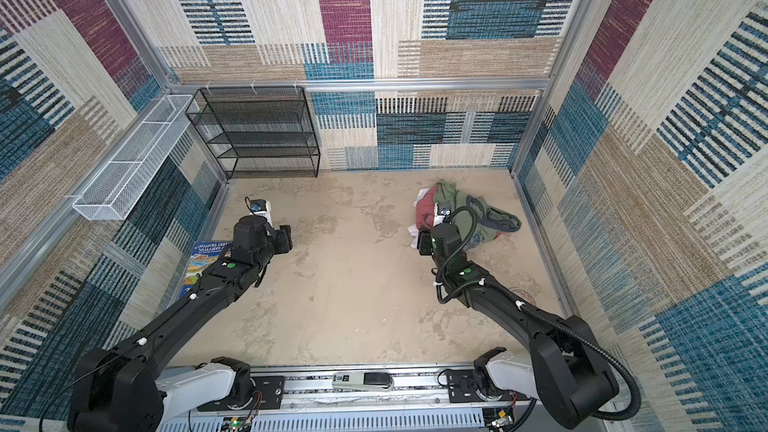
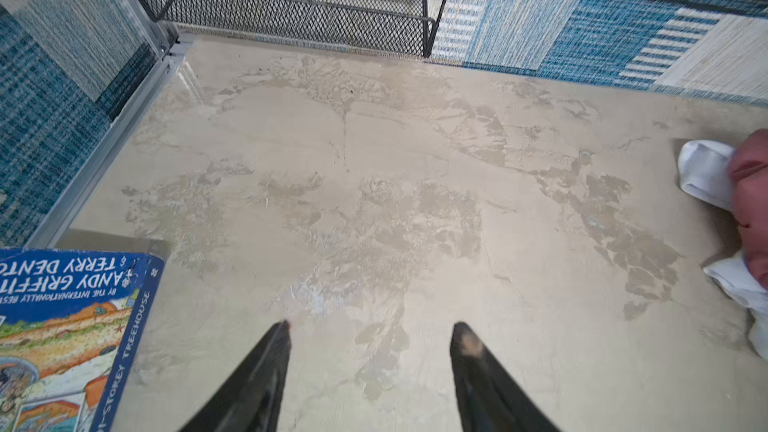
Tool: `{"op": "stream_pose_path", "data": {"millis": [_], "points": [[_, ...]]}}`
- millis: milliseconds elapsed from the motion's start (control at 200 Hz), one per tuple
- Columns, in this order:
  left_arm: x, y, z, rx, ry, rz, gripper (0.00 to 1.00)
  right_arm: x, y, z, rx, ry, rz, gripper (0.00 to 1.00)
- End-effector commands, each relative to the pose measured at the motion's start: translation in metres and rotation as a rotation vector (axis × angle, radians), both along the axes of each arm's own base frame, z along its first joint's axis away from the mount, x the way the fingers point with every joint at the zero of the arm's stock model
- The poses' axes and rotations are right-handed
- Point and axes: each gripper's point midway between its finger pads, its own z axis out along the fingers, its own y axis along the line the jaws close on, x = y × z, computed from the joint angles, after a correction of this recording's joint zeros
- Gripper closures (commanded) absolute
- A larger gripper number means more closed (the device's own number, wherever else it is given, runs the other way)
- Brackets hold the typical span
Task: Pick out a specific cloth from the pile
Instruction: 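Reach the right gripper down to the white cloth under the pile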
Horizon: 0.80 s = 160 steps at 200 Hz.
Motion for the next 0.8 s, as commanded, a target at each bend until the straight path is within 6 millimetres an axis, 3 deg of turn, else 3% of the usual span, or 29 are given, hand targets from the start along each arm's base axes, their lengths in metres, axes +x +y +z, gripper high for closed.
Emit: {"op": "stream_pose_path", "data": {"millis": [0, 330, 596, 796], "points": [[-0.008, -0.008, -0.013, -0.060, 0.076, -0.009, 0.36, -0.007, 0.011, -0.030, 0.044, 0.147, 0.021, 0.36], [-0.009, -0.009, -0.021, -0.059, 0.112, -0.008, 0.37, 0.003, 0.022, -0.081, 0.005, 0.339, 0.011, 0.36], [-0.007, -0.007, -0.021, -0.043, 0.109, -0.006, 0.37, 0.020, 0.024, -0.104, -0.037, 0.394, -0.023, 0.37], [-0.004, -0.007, -0.022, -0.029, 0.115, -0.006, 0.37, 0.033, 0.023, -0.118, -0.074, 0.423, -0.064, 0.42]]}}
